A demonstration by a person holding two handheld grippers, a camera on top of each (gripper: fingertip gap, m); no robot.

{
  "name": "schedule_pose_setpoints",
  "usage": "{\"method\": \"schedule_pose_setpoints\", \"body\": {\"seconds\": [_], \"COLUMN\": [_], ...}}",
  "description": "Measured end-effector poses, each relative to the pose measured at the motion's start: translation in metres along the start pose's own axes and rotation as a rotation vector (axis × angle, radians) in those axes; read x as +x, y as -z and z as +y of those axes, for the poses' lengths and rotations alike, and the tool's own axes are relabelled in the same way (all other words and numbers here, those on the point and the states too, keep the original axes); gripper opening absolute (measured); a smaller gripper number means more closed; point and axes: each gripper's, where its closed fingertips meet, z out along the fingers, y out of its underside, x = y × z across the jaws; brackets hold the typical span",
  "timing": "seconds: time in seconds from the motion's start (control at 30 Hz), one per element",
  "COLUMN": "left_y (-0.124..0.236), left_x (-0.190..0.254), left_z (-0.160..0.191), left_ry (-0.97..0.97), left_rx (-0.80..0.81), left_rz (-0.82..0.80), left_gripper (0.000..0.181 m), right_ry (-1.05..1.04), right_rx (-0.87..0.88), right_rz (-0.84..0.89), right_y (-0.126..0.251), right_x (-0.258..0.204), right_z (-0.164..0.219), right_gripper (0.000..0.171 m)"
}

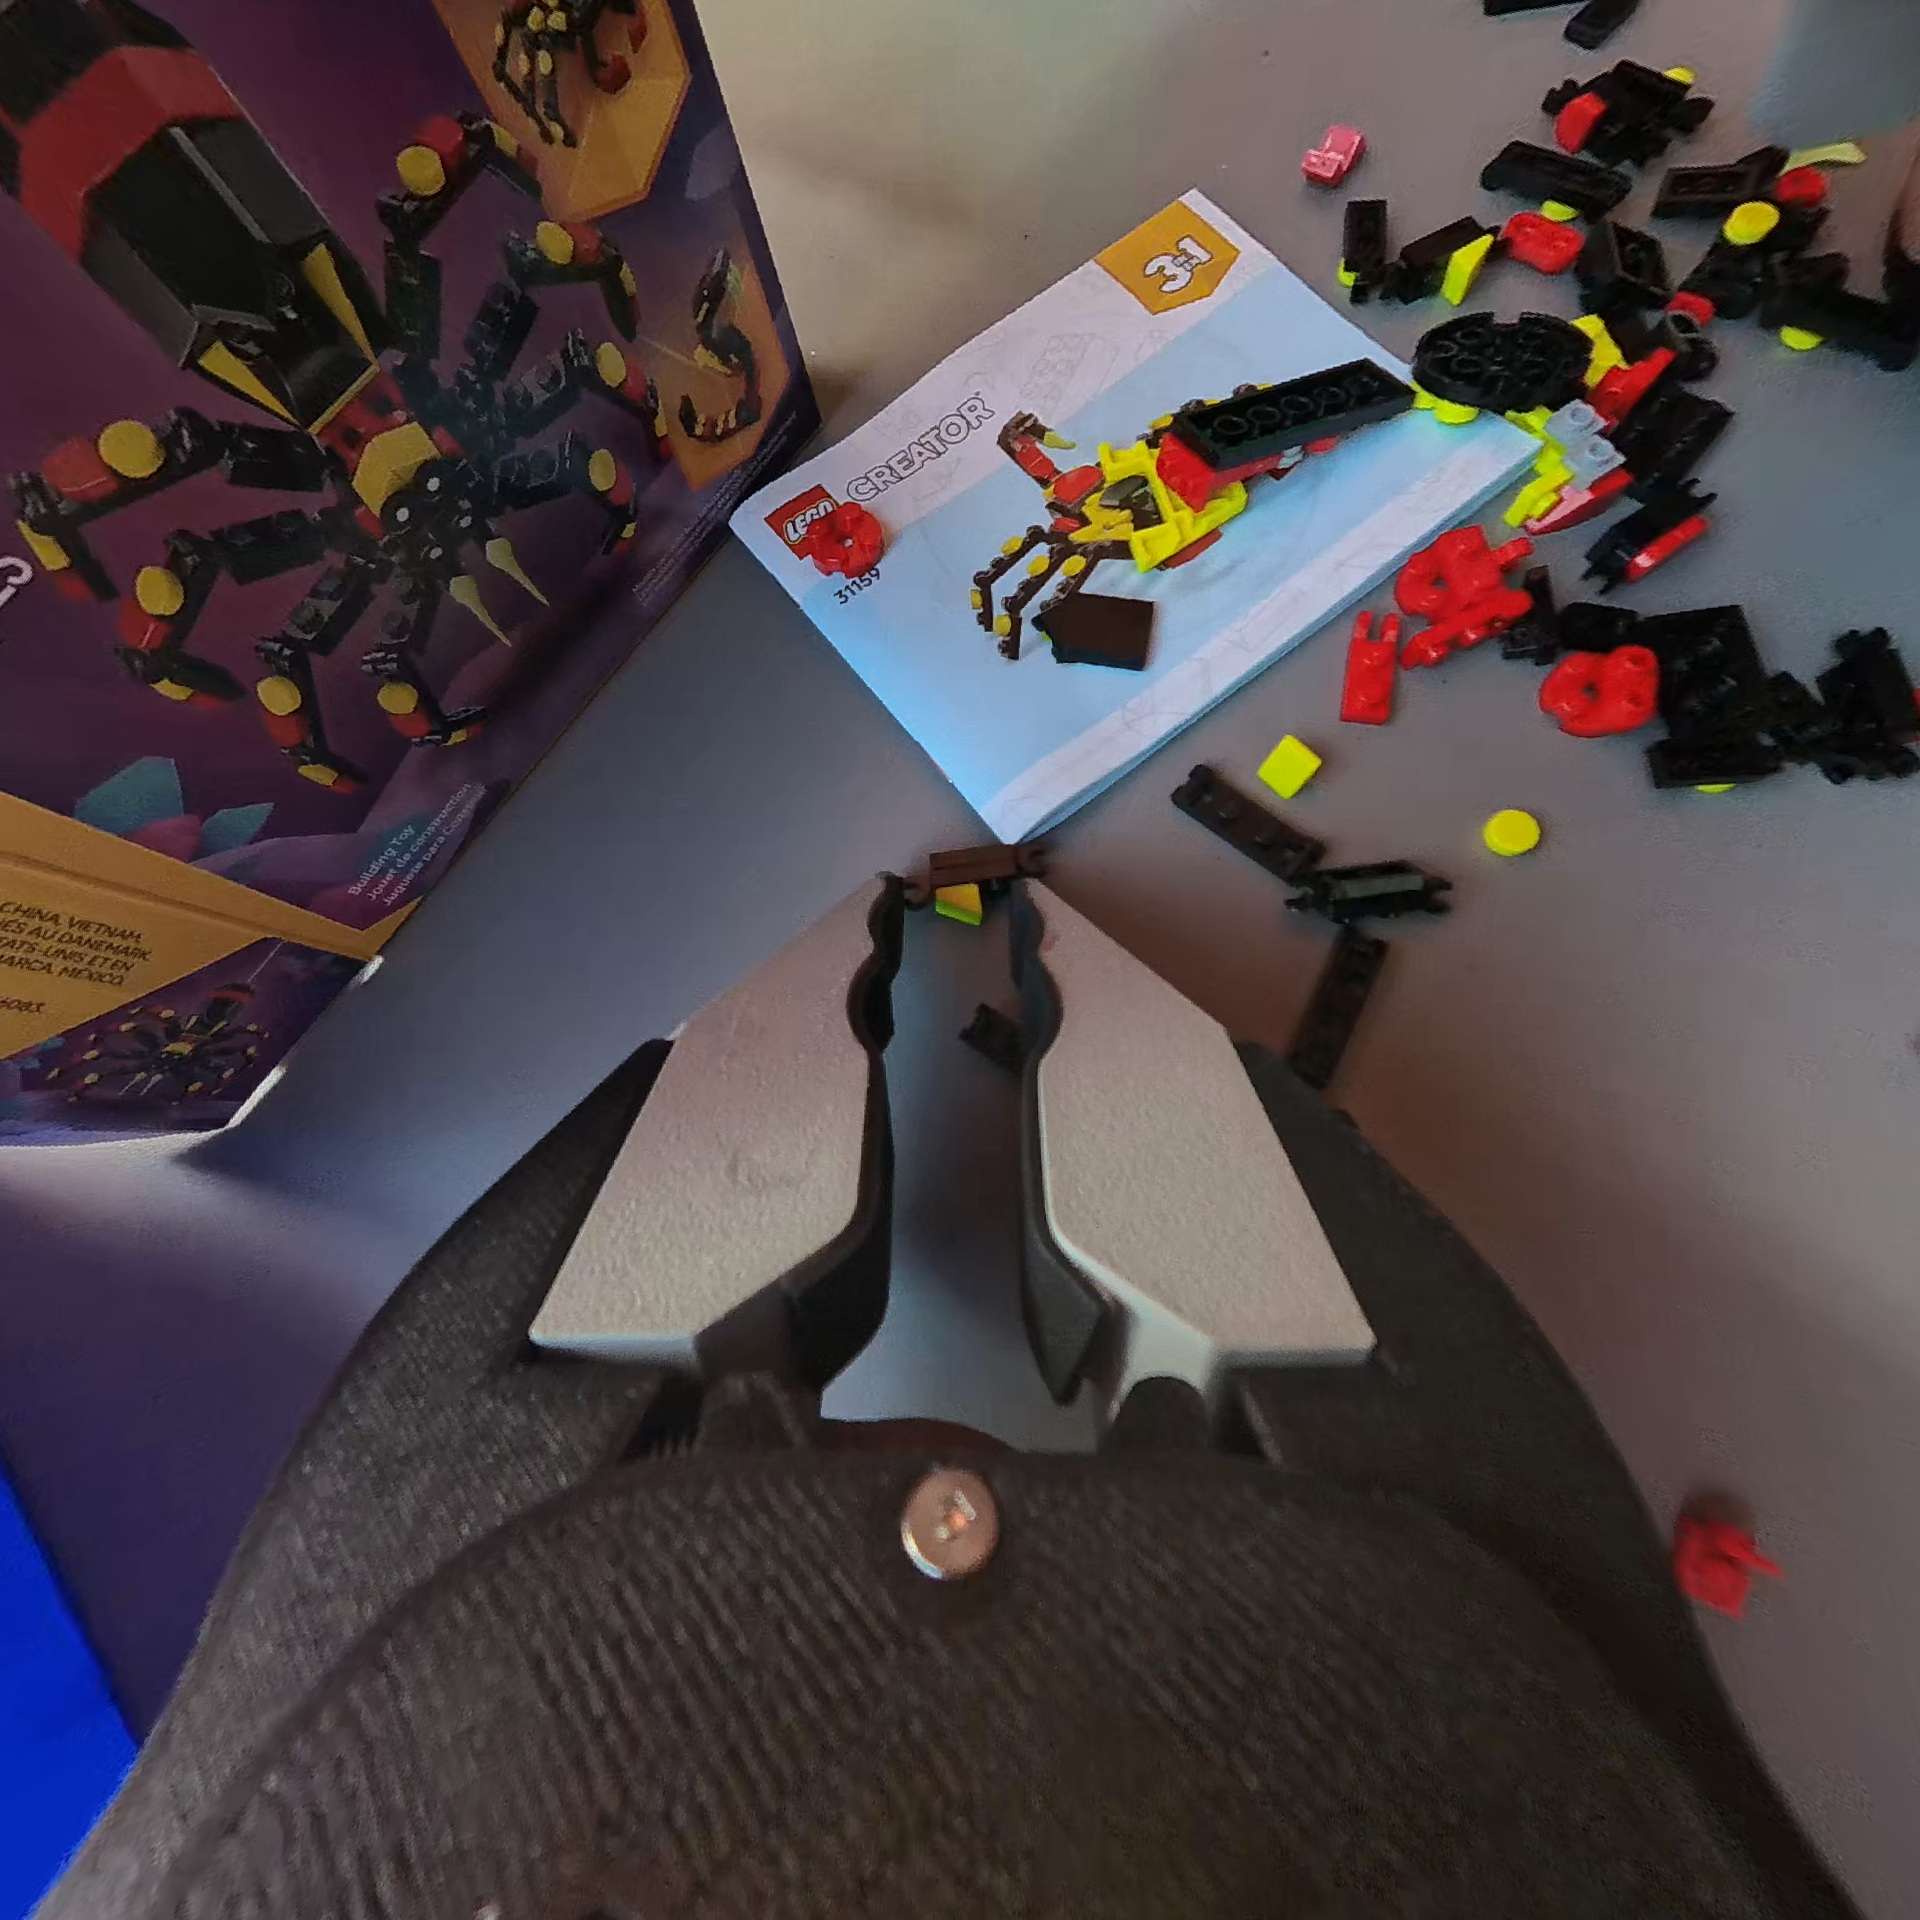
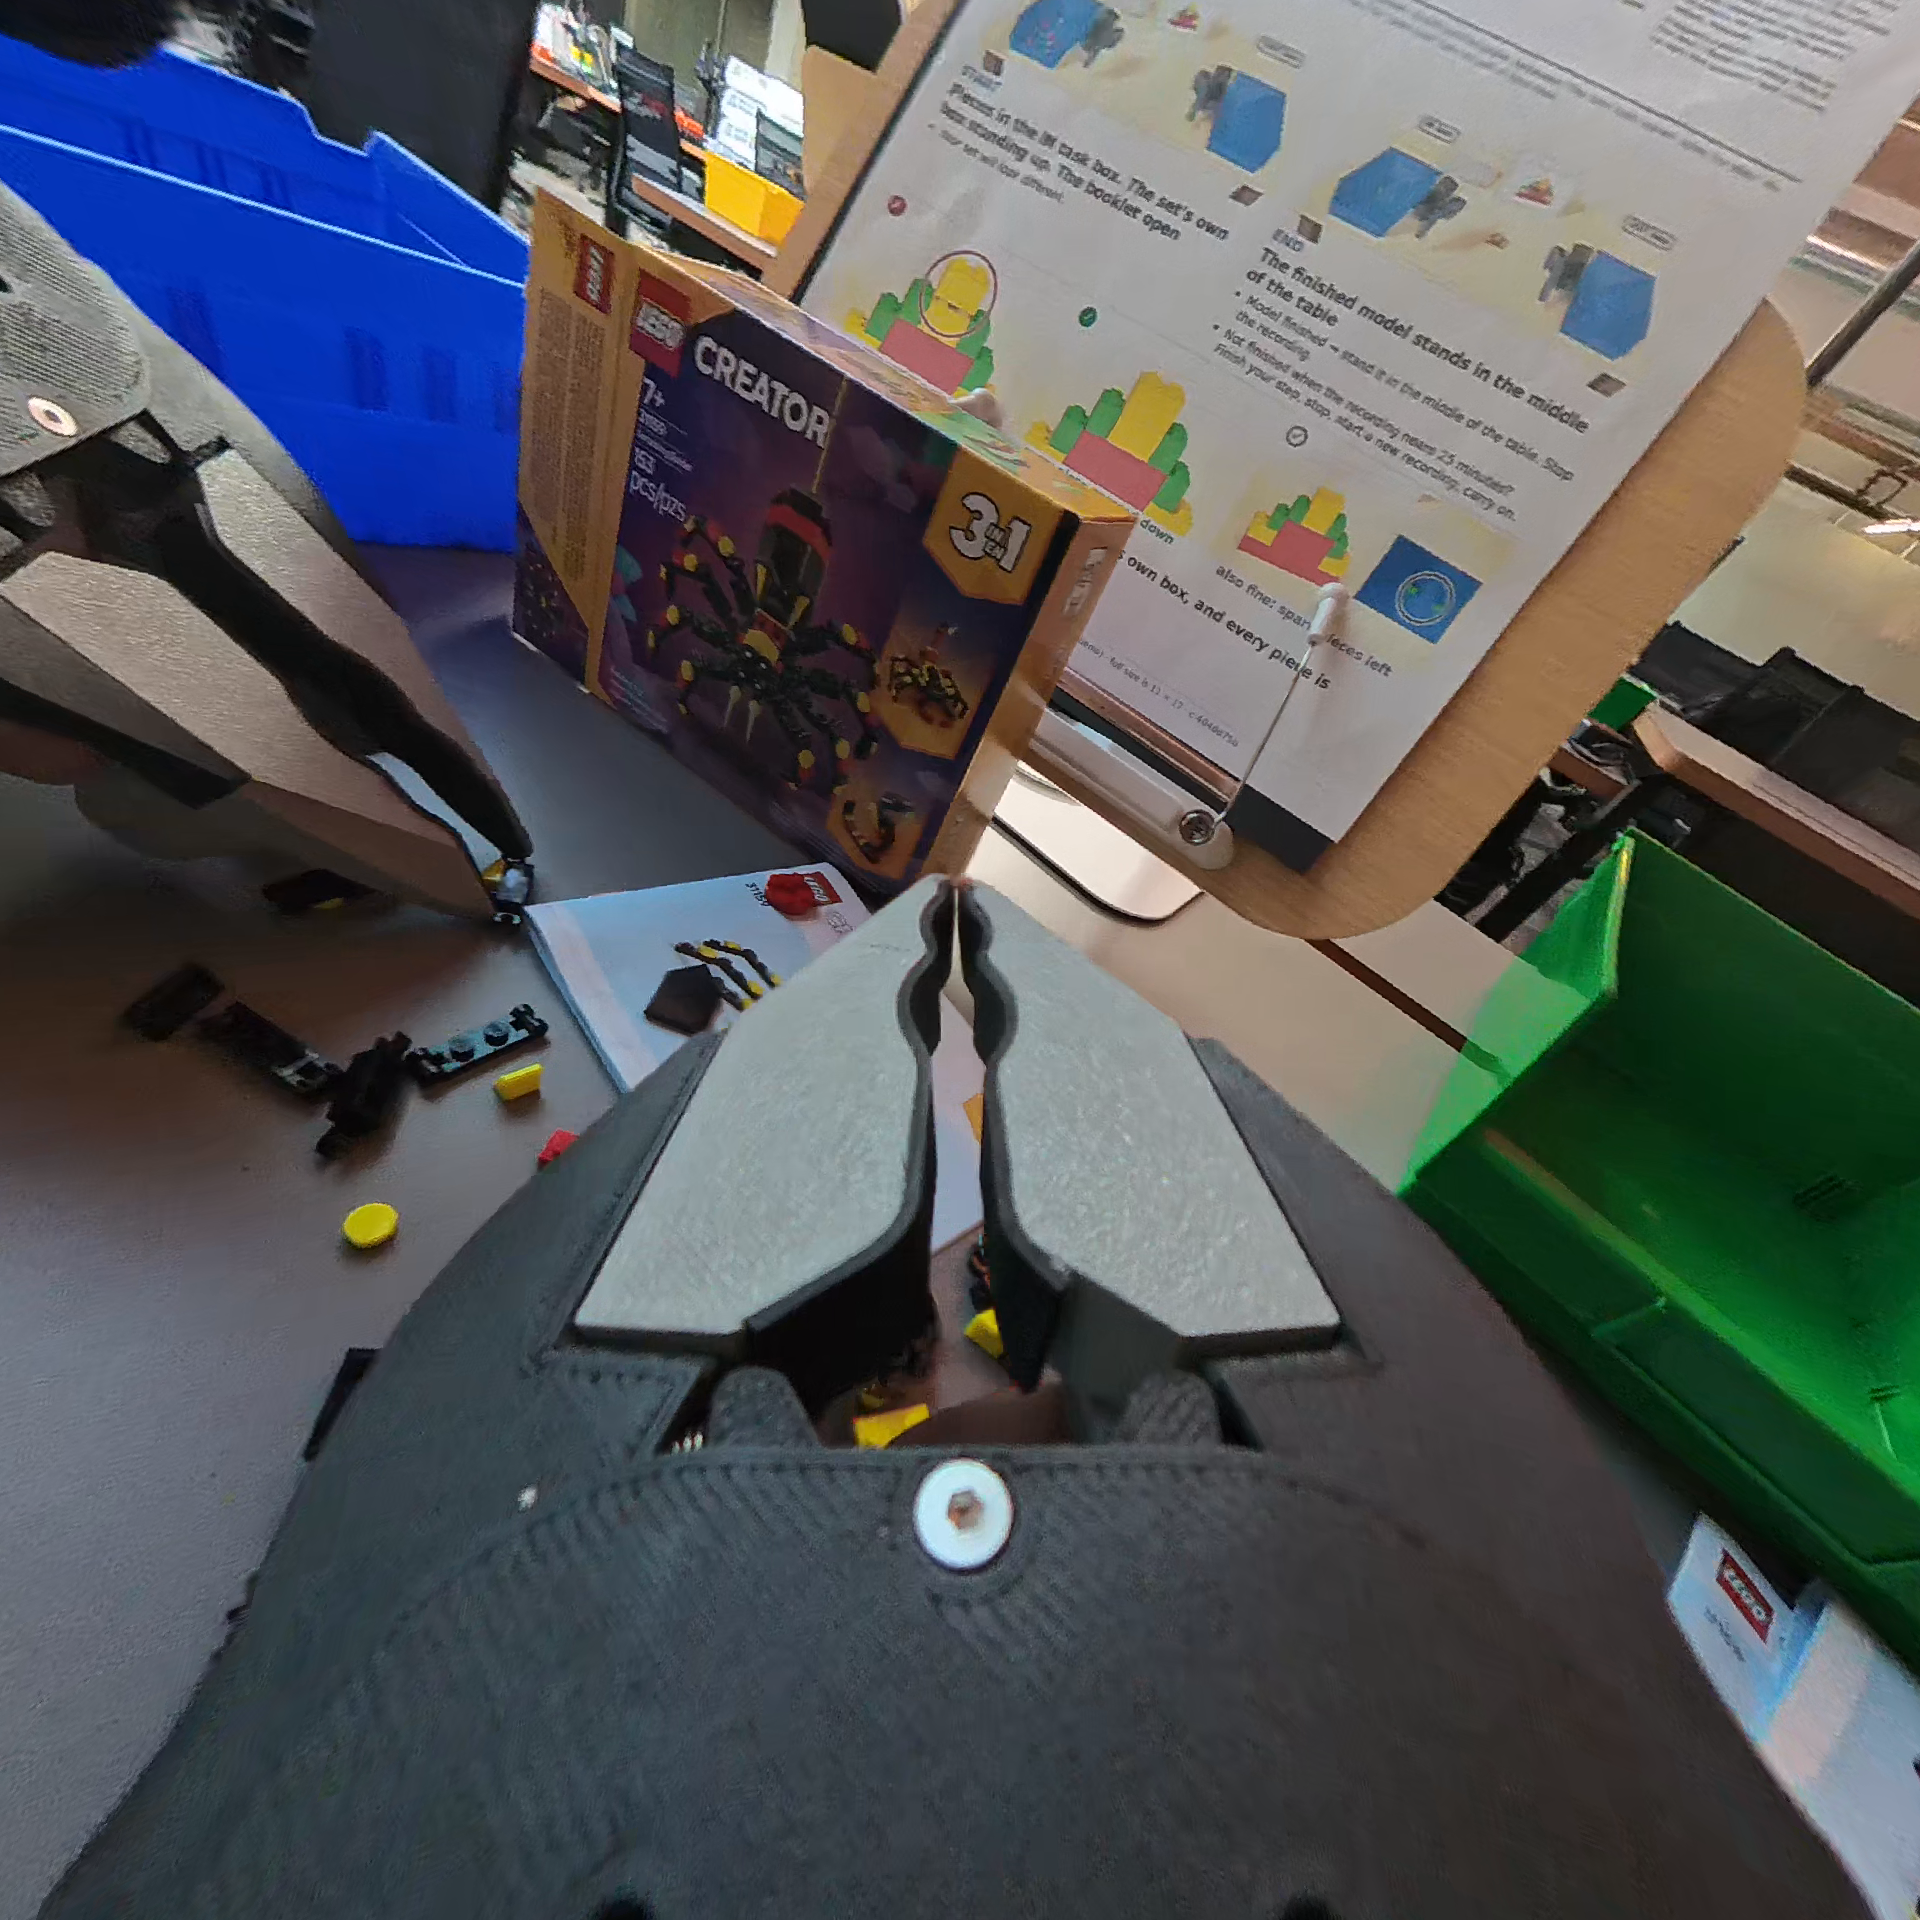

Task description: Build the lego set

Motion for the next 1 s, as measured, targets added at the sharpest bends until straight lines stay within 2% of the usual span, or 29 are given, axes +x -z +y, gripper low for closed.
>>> {"method": "schedule_pose_setpoints", "body": {"seconds": [0.33,0.43,0.57,0.73,1.0], "left_y": [0.001,0.004,0.008,0.014,0.015], "left_x": [-0.005,-0.009,-0.013,-0.022,-0.022], "left_z": [-0.003,-0.008,-0.013,-0.024,-0.029], "left_ry": [-0.010,0.016,0.061,0.059,0.068], "left_rx": [0.015,0.049,0.090,0.156,0.189], "left_rz": [-0.071,-0.087,-0.085,-0.158,-0.185], "left_gripper": [0.017,0.026,0.027,0.028,0.044], "right_ry": [-0.006,-0.009,-0.001,0.008,0.010], "right_rx": [0.001,-0.006,0.001,0.007,0.004], "right_rz": [0.016,0.012,0.013,0.020,0.029], "right_y": [0.001,0.000,0.001,0.001,0.002], "right_x": [0.003,0.001,0.000,-0.001,0.001], "right_z": [0.000,0.002,0.000,-0.002,-0.001], "right_gripper": [0.000,0.000,0.000,0.000,0.000]}}
